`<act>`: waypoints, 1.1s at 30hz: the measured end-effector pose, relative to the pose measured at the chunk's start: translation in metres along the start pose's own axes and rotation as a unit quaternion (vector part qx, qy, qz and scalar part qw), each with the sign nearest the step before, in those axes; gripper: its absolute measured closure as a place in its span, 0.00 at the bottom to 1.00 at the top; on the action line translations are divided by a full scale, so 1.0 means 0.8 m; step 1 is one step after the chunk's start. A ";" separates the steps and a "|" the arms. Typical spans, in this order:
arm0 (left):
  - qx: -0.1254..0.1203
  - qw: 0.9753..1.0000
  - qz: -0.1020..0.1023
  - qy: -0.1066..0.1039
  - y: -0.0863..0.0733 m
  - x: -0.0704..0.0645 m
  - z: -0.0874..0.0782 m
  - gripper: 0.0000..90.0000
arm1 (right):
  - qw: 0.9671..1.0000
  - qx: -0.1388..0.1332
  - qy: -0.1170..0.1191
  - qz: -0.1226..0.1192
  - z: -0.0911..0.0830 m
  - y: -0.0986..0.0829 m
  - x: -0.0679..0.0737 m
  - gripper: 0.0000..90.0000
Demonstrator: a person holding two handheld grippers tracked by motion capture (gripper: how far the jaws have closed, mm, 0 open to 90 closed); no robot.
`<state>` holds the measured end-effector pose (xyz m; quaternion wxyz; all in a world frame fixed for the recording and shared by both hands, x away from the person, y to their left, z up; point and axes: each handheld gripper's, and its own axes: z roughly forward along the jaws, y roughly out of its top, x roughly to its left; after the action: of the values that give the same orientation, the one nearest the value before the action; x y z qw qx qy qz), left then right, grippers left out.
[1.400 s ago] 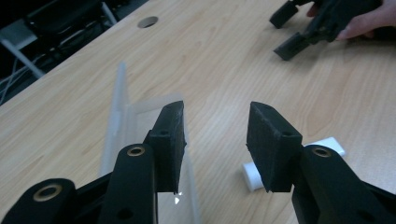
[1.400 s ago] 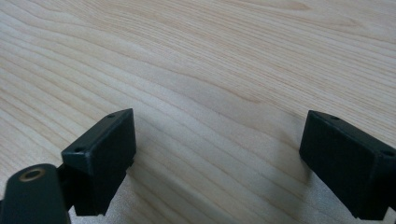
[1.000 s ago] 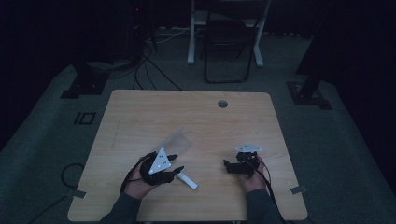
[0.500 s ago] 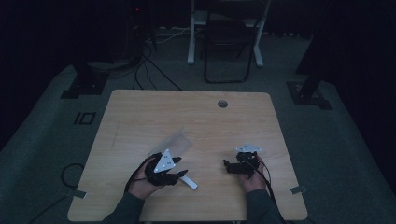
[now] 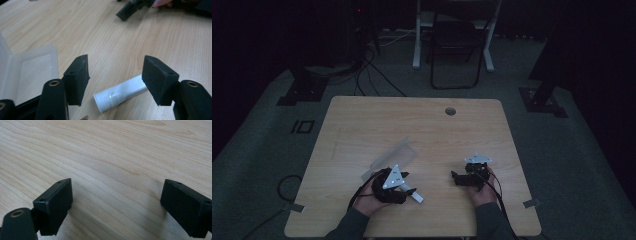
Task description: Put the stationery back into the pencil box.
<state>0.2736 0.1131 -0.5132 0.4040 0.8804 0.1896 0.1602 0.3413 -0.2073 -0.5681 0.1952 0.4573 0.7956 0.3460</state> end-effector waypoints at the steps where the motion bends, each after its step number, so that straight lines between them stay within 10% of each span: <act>1: 0.001 1.000 0.000 -0.002 -0.001 0.000 0.001 0.42 | 1.000 0.000 0.000 0.000 0.000 0.000 0.000 0.12; 12: 0.026 0.999 0.009 -0.016 -0.006 -0.008 0.020 0.26 | 1.000 0.000 0.000 0.000 0.000 0.000 0.000 0.12; 33: 0.065 0.996 0.048 -0.044 -0.007 -0.023 0.050 0.32 | 1.000 0.000 0.000 0.001 0.000 0.000 0.000 0.12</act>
<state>0.2736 0.0814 -0.5447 0.3456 0.9192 0.1391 0.1275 0.3412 -0.2072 -0.5680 0.1950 0.4581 0.7952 0.3460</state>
